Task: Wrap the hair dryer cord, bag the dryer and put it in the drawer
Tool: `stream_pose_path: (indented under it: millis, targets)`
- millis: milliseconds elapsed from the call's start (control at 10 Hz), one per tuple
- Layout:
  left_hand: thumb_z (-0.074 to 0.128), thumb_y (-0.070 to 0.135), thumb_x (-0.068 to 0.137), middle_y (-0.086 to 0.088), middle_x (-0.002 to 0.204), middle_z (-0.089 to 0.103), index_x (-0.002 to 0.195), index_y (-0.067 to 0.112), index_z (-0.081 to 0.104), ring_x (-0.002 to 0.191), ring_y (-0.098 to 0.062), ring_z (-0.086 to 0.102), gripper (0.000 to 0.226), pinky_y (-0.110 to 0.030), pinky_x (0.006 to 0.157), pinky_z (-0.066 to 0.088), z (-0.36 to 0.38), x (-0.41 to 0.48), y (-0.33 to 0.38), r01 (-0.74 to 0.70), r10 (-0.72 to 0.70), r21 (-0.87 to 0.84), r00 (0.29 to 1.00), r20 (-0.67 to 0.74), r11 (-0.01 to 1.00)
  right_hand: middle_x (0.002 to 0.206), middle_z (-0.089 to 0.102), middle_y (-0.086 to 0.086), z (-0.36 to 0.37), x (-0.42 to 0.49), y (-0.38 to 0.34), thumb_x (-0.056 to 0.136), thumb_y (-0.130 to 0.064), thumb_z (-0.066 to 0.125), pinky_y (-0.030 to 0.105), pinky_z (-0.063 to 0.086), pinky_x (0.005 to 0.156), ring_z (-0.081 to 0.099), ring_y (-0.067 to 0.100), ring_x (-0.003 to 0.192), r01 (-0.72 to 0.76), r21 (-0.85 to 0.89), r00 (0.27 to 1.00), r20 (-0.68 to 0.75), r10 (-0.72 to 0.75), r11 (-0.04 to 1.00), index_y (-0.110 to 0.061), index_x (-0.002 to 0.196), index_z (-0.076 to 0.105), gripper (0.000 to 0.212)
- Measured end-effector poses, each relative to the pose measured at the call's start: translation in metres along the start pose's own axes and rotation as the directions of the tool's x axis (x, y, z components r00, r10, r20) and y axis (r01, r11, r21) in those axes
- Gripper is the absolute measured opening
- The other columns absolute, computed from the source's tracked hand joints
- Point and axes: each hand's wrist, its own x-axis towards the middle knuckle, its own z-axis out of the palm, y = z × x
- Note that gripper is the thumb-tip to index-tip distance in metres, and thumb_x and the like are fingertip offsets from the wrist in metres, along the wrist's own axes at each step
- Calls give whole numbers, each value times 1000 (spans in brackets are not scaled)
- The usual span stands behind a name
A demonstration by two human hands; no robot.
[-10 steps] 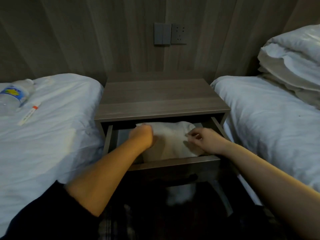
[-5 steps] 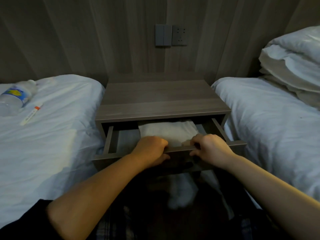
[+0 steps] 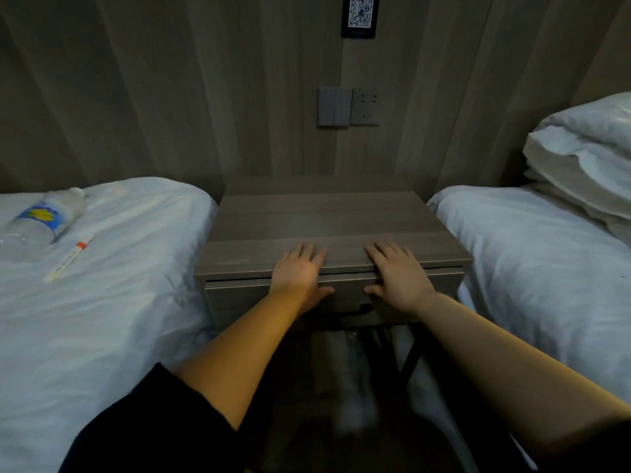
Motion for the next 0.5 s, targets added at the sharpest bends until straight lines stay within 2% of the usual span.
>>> stream_pose_path:
  millis: [100, 200, 300, 400, 500]
  targets:
    - [55, 49, 83, -8, 151, 31, 144, 20, 27, 140, -28, 24, 73, -38, 114, 18, 13, -5, -1, -20, 25, 30, 985, -171, 999, 139, 48, 11, 13, 0, 0, 74, -38, 71, 39, 32, 105, 44, 29, 127, -22, 44, 989, -146, 28, 999, -15, 138, 43, 74]
    - [61, 45, 80, -9, 143, 43, 139, 19, 39, 134, -29, 36, 68, -39, 110, 27, 20, -6, -1, -39, 48, 39, 961, -273, 998, 126, 60, 16, 24, 0, -1, 64, -28, 81, 43, 43, 96, 56, 34, 115, -26, 62, 967, -253, 41, 998, -10, 126, 56, 69]
    - [67, 42, 76, -10, 138, 50, 135, 18, 46, 129, -30, 44, 67, -41, 107, 34, 21, -6, -1, -34, 42, 33, 953, -299, 999, 122, 63, 17, 25, 0, -3, 62, -27, 83, 45, 45, 94, 59, 34, 113, -42, 66, 969, -240, 56, 997, -8, 122, 59, 68]
    - [66, 43, 76, -12, 138, 49, 136, 18, 43, 129, -31, 43, 69, -42, 108, 33, 24, -7, -1, -47, 60, 48, 949, -311, 998, 137, 51, 13, 20, -2, -6, 74, -34, 72, 43, 33, 105, 45, 30, 128, -25, 12, 983, -181, 26, 1000, -12, 134, 46, 69]
    - [59, 45, 81, -11, 145, 42, 141, 20, 35, 134, -30, 36, 70, -41, 112, 26, 22, -8, -2, -25, 41, 64, 967, -253, 998, 155, 24, 11, -4, -8, -5, 80, -32, 66, 41, 21, 115, 24, 27, 141, -49, 211, 997, -51, 61, 976, -19, 146, 25, 79]
